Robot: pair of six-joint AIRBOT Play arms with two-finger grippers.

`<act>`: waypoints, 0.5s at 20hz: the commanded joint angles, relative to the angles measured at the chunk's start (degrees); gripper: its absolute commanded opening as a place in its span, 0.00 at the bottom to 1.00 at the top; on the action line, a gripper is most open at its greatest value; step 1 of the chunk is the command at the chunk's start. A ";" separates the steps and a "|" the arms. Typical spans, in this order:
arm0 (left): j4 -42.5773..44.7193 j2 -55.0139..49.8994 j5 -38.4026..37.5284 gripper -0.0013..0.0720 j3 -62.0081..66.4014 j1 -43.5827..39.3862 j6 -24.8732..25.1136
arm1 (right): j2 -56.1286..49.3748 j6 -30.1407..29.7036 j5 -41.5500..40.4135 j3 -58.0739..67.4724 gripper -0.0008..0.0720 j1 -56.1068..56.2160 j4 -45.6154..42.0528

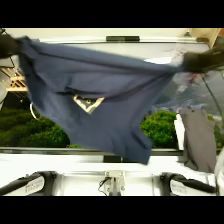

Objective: Fold the shirts.

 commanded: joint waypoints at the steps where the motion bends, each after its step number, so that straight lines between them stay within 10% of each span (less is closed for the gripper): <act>1: -2.21 -16.02 5.70 0.07 3.50 -4.66 -0.13 | -15.91 0.48 1.38 0.09 0.11 0.02 5.84; 6: -2.97 -29.18 -6.25 0.16 3.72 -8.52 -4.76 | -28.09 0.85 2.03 0.09 0.11 0.02 11.28; 8: -2.93 -30.03 -13.49 0.87 3.76 -7.96 -4.74 | -28.04 -0.57 2.05 0.11 0.11 0.02 10.93; 10: -2.95 -28.83 -22.80 1.00 6.03 -5.25 -4.48 | -26.45 -1.75 3.45 0.11 0.11 -0.22 10.69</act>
